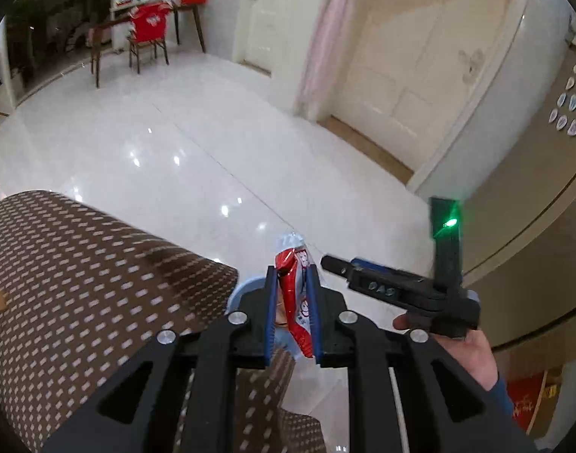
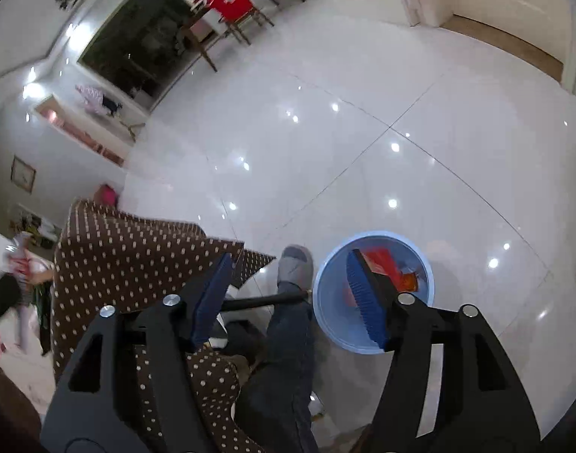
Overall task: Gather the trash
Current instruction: 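Carry the wrapper and red bag to the blue bin and open both grippers, then move both tools back over the trash on the table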
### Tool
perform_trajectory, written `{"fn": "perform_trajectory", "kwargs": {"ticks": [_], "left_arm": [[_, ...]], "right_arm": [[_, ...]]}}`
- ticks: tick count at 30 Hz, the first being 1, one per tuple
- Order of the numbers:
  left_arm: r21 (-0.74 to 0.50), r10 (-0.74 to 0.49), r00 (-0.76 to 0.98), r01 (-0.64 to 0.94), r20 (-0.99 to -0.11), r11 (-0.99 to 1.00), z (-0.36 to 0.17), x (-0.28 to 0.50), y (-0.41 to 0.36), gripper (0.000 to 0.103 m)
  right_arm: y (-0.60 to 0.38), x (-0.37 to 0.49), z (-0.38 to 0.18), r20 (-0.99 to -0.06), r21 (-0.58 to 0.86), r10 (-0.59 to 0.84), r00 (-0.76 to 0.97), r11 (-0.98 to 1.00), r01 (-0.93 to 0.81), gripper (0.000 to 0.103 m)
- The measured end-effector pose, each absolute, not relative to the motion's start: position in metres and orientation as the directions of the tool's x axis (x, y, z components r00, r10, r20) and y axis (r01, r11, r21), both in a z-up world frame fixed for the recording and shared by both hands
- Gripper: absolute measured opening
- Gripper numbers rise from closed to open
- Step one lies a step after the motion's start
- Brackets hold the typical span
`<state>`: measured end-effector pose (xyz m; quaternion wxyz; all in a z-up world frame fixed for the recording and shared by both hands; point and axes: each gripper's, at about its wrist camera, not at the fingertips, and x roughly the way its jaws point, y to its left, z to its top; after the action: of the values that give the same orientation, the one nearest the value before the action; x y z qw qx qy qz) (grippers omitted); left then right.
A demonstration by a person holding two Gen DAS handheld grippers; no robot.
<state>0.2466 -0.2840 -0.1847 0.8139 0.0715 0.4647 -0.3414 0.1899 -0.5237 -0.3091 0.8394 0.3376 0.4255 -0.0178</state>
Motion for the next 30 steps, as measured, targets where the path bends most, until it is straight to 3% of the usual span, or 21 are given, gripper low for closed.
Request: {"fn": "perform_trajectory", "kwargs": {"ticks": [8,9,10,11,12,13,16,30], "left_arm": [[-0.235,-0.450,0.192,0.644,-0.872,0.728,-0.226,0.280,-0.338,0.016],[-0.232,-0.439,0.185,0.639,-0.879,0.733,-0.230,0.283,-0.343,0.023],[-0.230,-0.427,0.176,0.633,-0.887,0.740,-0.234,0.287,-0.346,0.043],[-0.235,-0.419,0.168,0.619,-0.892,0.749,-0.238,0.292,-0.348,0.056],[-0.235,-0.409,0.167,0.604,-0.897,0.762,-0.238,0.298,-0.348,0.079],[-0.233,-0.408,0.182,0.589,-0.895,0.774,-0.236,0.301,-0.346,0.084],[-0.214,-0.415,0.240,0.579,-0.878,0.787,-0.225,0.303,-0.335,0.090],[-0.123,-0.477,0.498,0.587,-0.725,0.800,-0.150,0.240,-0.286,0.095]], "right_arm": [[-0.565,0.162,-0.289,-0.660,0.594,0.158,0.735,0.709,0.381,0.088],[-0.567,0.156,-0.286,-0.652,0.600,0.149,0.743,0.701,0.386,0.090],[-0.569,0.154,-0.284,-0.648,0.603,0.146,0.748,0.698,0.386,0.092],[-0.571,0.151,-0.281,-0.643,0.605,0.143,0.752,0.697,0.385,0.093],[-0.571,0.152,-0.279,-0.643,0.603,0.138,0.754,0.698,0.386,0.094],[-0.571,0.150,-0.277,-0.643,0.599,0.132,0.755,0.701,0.387,0.096],[-0.566,0.146,-0.271,-0.640,0.591,0.117,0.760,0.707,0.389,0.097],[-0.529,0.139,-0.231,-0.622,0.518,0.052,0.781,0.776,0.361,0.097]]}}
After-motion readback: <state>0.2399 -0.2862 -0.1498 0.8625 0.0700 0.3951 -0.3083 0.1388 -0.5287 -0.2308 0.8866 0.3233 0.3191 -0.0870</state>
